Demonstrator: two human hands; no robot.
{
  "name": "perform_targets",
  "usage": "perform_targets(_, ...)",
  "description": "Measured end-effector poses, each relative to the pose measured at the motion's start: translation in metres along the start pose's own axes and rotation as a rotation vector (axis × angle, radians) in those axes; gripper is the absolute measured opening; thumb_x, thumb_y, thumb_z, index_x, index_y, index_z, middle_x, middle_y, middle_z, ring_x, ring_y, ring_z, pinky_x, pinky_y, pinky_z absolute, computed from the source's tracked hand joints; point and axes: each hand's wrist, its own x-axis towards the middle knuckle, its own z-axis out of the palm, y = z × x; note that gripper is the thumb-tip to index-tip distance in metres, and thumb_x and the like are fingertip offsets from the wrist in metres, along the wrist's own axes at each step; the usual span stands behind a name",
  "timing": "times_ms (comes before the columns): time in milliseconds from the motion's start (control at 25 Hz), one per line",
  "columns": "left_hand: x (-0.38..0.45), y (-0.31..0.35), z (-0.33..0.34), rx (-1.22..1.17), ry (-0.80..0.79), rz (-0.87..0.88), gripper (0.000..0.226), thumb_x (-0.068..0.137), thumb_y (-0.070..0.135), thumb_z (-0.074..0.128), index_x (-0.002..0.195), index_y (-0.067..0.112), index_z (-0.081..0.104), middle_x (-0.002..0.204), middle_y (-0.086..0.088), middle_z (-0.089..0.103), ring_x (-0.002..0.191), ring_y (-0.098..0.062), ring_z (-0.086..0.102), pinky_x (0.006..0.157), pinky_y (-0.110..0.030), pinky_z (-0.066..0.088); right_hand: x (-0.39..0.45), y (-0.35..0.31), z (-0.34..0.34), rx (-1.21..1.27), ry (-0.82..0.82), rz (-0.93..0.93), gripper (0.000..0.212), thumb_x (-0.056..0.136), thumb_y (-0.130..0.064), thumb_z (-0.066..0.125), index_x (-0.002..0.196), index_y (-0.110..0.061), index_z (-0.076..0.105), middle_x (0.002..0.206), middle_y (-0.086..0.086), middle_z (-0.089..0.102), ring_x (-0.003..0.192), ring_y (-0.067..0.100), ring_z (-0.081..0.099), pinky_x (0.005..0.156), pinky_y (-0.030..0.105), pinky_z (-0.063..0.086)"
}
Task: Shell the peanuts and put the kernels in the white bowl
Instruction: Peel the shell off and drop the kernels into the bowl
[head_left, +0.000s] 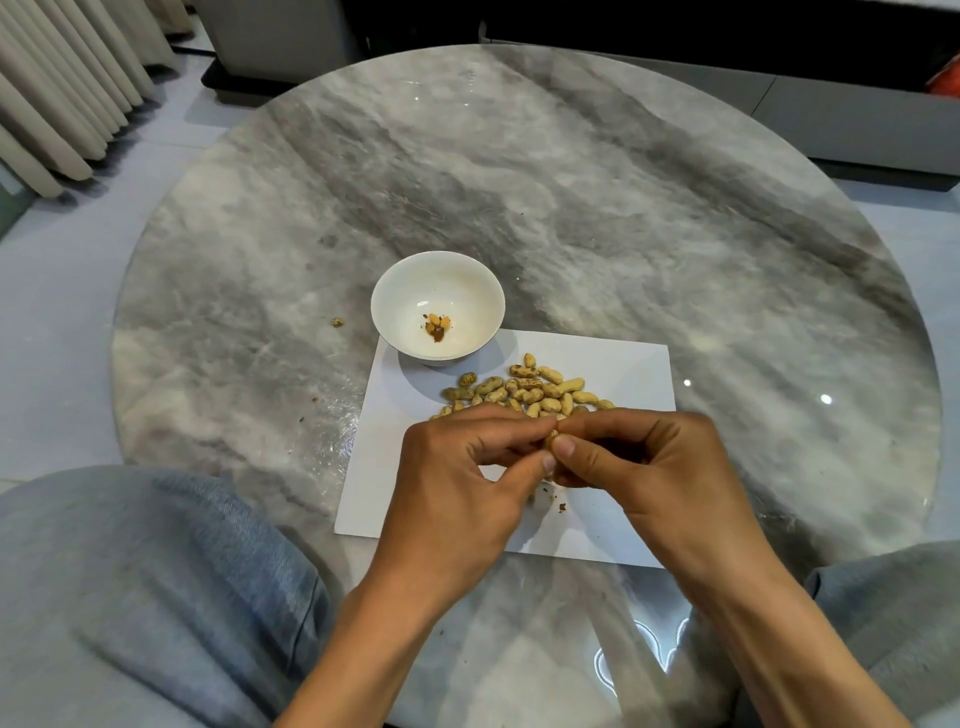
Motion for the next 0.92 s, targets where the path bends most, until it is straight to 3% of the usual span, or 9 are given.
perform_targets(80,0.001,-0.001,-0.003,0.02,-0.018,0.026,0.029,0.08,0.006,0.079,0.105,0.022,0.078,0.094,0.013,0.076,0.088,-0.007,0.072,0.077,-0.027,0.06,0.001,-0.001,0.0,-0.116,-0.016,-0.047,0.017,0.081,-0.007,0.078,0.081,-0.024,0.08,0.079,0.0,0.078,0.079,0.022,0.075,0.079,0.037,0.061)
perform_targets(160,0.002,-0.002,-0.005,-0.008,-0.023,0.027,0.028,0.079,0.009,0.078,0.104,0.021,0.078,0.093,0.011,0.076,0.088,-0.01,0.073,0.077,-0.03,0.06,0.0,-0.002,0.001,-0.173,-0.013,-0.1,0.016,0.082,-0.006,0.077,0.083,-0.022,0.08,0.077,-0.004,0.077,0.075,0.016,0.075,0.074,0.032,0.061)
perform_targets(360,0.004,-0.001,-0.007,-0.155,-0.032,-0.003,0.028,0.078,0.001,0.077,0.1,0.018,0.079,0.092,0.004,0.076,0.088,-0.015,0.074,0.079,-0.031,0.06,-0.006,-0.005,0.007,-0.051,0.068,-0.136,0.015,0.08,-0.004,0.076,0.079,-0.019,0.079,0.071,-0.003,0.076,0.067,0.009,0.072,0.064,0.016,0.053)
perform_targets(440,0.005,-0.002,-0.007,-0.187,-0.049,-0.01,0.028,0.08,-0.004,0.076,0.101,0.015,0.078,0.094,0.002,0.076,0.09,-0.015,0.073,0.082,-0.029,0.059,-0.007,-0.005,0.007,0.012,0.081,-0.115,0.008,0.077,-0.013,0.076,0.08,-0.019,0.08,0.074,0.0,0.077,0.068,0.012,0.072,0.065,0.018,0.054)
perform_targets(600,0.005,0.003,-0.006,-0.204,-0.023,-0.056,0.024,0.08,-0.003,0.076,0.1,0.01,0.078,0.097,0.001,0.077,0.091,-0.014,0.074,0.083,-0.03,0.06,-0.005,-0.003,0.005,0.106,0.05,-0.036,0.015,0.069,-0.019,0.076,0.083,-0.018,0.081,0.08,0.008,0.078,0.075,0.024,0.074,0.071,0.025,0.059)
perform_targets(720,0.005,0.005,-0.01,-0.091,-0.012,0.021,0.026,0.079,0.002,0.079,0.099,0.018,0.079,0.093,0.009,0.077,0.086,-0.007,0.073,0.078,-0.023,0.058,-0.003,-0.004,0.003,0.087,0.0,0.012,0.015,0.071,-0.014,0.078,0.085,-0.012,0.081,0.081,0.014,0.077,0.079,0.036,0.073,0.077,0.035,0.061)
perform_targets(800,0.004,0.006,-0.011,-0.002,-0.008,0.095,0.028,0.078,0.005,0.078,0.102,0.019,0.078,0.09,0.012,0.077,0.084,-0.004,0.072,0.075,-0.02,0.057,-0.003,-0.006,0.001,0.0,-0.002,-0.031,0.012,0.076,-0.004,0.079,0.082,-0.015,0.081,0.077,0.011,0.077,0.076,0.034,0.073,0.077,0.039,0.062)
perform_targets(920,0.003,0.008,-0.009,0.02,0.022,0.145,0.024,0.077,0.005,0.077,0.097,0.016,0.079,0.089,0.01,0.077,0.083,-0.003,0.072,0.073,-0.02,0.057,-0.006,-0.009,0.004,-0.051,0.064,-0.12,0.027,0.078,0.006,0.075,0.075,-0.02,0.081,0.069,0.007,0.075,0.069,0.03,0.072,0.071,0.037,0.06)
